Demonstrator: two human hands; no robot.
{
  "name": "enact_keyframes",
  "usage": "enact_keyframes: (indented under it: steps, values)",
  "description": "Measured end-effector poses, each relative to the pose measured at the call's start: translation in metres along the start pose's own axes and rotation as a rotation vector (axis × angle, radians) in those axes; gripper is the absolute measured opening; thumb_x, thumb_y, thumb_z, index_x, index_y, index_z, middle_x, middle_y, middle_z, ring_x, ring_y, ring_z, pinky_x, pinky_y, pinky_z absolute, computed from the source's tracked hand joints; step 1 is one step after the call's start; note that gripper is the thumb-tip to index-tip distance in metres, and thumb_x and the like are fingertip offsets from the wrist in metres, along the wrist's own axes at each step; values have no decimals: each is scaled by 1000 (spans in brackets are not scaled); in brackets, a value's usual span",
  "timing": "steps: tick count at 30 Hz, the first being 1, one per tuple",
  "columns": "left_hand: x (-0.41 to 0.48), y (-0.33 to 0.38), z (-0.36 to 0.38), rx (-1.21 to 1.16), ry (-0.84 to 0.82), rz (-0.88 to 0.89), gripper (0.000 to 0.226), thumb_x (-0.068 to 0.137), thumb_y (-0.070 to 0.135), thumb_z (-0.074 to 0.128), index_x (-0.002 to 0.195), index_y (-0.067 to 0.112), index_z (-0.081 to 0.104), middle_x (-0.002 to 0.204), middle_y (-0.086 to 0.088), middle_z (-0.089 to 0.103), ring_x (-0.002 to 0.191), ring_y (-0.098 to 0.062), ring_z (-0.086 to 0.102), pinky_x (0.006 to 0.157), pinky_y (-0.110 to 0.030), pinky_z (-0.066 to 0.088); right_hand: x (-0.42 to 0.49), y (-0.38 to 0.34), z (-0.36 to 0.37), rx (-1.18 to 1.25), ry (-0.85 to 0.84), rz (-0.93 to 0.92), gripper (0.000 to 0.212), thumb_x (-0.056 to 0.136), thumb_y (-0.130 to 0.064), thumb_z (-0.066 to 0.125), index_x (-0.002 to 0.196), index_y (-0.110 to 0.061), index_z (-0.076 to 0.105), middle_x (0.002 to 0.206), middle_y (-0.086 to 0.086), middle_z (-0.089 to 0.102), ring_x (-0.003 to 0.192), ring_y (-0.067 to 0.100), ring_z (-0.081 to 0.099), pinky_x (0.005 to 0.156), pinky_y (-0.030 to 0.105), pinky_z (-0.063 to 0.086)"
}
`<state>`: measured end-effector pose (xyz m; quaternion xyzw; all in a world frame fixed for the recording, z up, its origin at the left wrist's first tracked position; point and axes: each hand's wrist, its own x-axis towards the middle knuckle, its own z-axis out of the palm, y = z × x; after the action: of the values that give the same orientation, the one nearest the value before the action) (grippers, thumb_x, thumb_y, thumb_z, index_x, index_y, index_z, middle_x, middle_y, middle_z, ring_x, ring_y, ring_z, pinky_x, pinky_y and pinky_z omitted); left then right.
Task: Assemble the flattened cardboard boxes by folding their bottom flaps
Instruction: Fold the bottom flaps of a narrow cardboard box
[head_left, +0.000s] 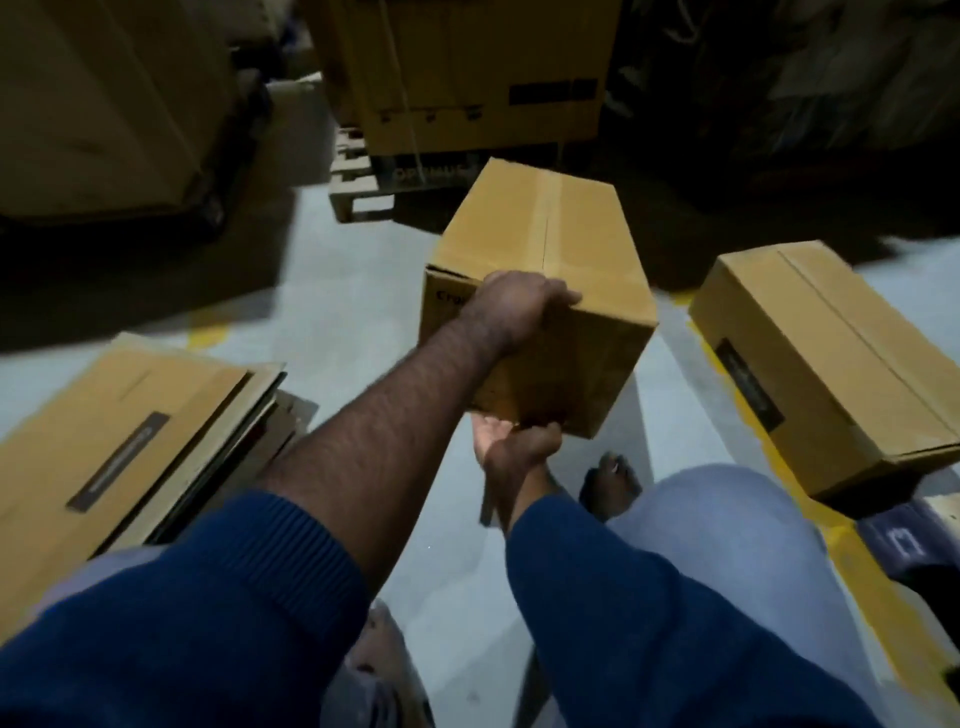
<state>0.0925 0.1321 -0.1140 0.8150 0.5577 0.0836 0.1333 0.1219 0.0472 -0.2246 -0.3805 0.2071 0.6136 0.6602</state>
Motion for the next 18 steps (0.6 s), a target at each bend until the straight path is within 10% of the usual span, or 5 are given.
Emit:
enact_keyframes:
  steps: [12,18]
  values:
    - [-125,-81,91,-107,-92,-159,67,96,2,59,151,35,44,163,8,34,152,-16,25,123,-44,20,46,84,-126,-307,254,218,83,93,-76,36,145,-13,47,144,23,53,128,43,51,115,62,33]
    - [-163,-84,135,-115,-221,-144,87,88,-14,56,157,33,33,168,4,22,154,-17,19,124,-45,20,-29,63,-97,-548,125,293,44,113,-26,32,148,0,38,148,28,46,136,43,46,99,40,43]
